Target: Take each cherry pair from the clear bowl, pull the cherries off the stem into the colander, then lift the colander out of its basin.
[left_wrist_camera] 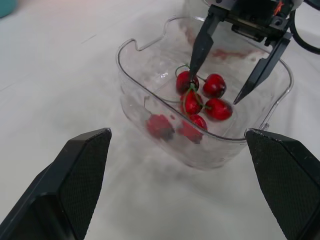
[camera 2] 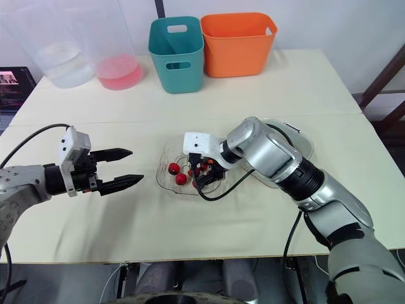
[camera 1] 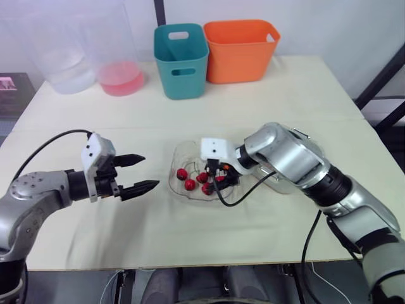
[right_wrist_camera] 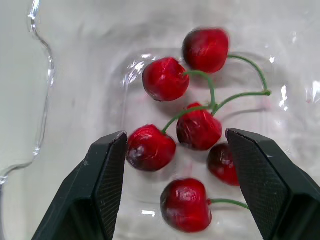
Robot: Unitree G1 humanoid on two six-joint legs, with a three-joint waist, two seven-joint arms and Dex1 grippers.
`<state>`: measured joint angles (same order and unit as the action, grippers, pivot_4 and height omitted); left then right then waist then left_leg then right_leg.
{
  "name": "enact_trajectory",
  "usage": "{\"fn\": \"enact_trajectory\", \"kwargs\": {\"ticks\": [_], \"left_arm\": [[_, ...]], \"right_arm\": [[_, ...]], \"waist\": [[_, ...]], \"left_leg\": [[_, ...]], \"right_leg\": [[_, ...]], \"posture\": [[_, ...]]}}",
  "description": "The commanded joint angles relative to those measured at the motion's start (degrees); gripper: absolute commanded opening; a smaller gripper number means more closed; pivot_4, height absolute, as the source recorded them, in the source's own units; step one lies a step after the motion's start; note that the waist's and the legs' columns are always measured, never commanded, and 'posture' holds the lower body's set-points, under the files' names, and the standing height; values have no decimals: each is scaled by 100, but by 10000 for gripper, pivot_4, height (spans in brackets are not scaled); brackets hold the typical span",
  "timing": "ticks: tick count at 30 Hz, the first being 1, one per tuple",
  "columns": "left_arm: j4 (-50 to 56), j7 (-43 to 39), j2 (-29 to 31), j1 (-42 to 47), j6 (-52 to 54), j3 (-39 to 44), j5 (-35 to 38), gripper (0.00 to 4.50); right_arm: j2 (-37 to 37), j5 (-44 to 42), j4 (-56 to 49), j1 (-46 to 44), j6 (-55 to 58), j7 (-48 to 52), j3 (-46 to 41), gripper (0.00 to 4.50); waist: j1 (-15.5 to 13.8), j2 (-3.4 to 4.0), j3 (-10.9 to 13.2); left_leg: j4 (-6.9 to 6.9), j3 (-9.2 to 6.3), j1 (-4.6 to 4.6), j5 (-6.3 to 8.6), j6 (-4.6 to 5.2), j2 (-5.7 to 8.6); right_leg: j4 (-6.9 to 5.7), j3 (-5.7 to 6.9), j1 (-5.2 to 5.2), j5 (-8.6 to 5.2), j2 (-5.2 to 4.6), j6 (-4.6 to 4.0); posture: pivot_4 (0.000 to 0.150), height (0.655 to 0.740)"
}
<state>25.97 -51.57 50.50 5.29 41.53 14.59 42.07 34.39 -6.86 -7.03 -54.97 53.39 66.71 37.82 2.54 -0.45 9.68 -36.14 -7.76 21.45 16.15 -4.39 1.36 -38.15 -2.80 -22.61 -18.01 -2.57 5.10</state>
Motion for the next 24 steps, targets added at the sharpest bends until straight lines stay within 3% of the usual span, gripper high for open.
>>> {"fn": "enact_trajectory", "kwargs": {"ticks": [1, 13, 20, 23, 24], "left_arm": [[164, 43, -30, -8, -117, 84, -10, 45000], [103, 77, -126, 117, -141, -61, -83, 45000], [76, 76, -141, 148, -188, -110, -126, 45000], [92, 103, -168, 160, -189, -106, -132, 45000], [98, 108, -176, 161, -186, -102, -135, 45000]], "right_arm": [[-69, 81, -30, -120, -85, -16, -29, 33688], [261, 499, -85, -300, -1138, 761, 421, 33688], [43, 832, 309, -457, -1683, 1058, 563, 33688], [-98, 999, 491, -468, -1788, 1117, 673, 25458], [-122, 1040, 524, -461, -1816, 1144, 685, 20214]], "waist": [[-2, 0, 0], [7, 0, 0], [4, 0, 0], [2, 0, 0], [2, 0, 0]], "left_leg": [[0, 0, 0, 0, 0, 1], [0, 2, -1, 0, 0, 1], [-1, 1, -1, 0, 0, 0], [0, -1, -1, 0, 0, -1], [0, -1, -1, 0, -1, -1]], "right_leg": [[1, 0, 0, 0, -1, 0], [1, 0, 0, 0, 0, 0], [1, 0, 1, 0, 1, 0], [0, 1, 0, 0, 1, 0], [0, 1, 0, 0, 1, 0]], "posture": [[1500, 7400], [1500, 7400], [1500, 7400], [1500, 7400], [1500, 7400]]}}
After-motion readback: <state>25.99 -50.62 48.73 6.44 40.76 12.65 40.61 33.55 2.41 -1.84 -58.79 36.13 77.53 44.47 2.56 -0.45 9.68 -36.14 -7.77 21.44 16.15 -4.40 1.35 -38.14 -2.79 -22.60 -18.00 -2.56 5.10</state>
